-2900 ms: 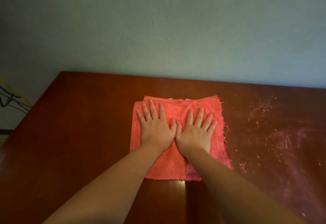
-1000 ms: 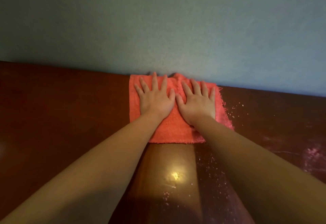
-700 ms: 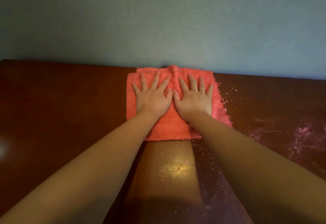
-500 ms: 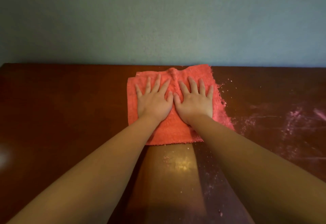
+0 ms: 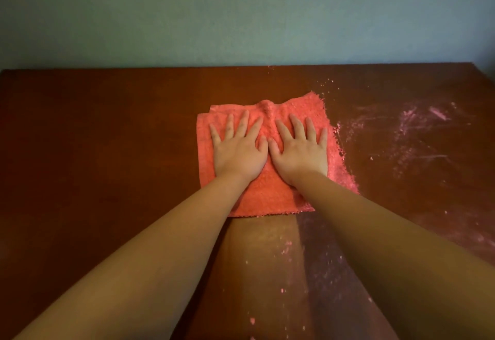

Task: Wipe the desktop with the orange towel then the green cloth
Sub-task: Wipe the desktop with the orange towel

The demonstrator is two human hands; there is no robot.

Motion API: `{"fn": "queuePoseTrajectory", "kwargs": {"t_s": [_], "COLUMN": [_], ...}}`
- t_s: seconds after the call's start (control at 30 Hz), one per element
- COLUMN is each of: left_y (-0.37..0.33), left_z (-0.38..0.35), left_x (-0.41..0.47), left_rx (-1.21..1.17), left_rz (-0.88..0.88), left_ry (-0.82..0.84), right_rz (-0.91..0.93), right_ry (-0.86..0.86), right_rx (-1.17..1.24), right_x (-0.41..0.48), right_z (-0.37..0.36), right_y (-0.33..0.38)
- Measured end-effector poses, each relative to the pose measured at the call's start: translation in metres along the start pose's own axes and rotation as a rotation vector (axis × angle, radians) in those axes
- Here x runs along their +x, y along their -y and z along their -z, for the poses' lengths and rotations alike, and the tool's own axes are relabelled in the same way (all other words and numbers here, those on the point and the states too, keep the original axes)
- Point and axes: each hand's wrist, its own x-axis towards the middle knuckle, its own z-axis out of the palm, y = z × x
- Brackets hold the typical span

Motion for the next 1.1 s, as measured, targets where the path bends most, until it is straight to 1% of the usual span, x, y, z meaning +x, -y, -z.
{"fn": "queuePoseTrajectory", "kwargs": {"t_s": [0.3, 0.57, 1.1], "left_y": [0.000, 0.005, -0.002], "left_z": [-0.002, -0.006, -0.009], "left_x": [-0.075, -0.143, -0.268], "left_rx": [0.019, 0.017, 0.015], "left_rz": [-0.042, -0.074, -0.042], "left_ry": [0.018, -0.001, 0.001], "right_rz": [-0.036, -0.066, -0.027], "right_ry": [-0.014, -0.015, 0.046], "right_rx": [0.008, 0.021, 0.004], "right_x": [-0.080, -0.151, -0.270], "right_z": [-0.004, -0.007, -0.008], "right_y": [0.003, 0.012, 0.013]}}
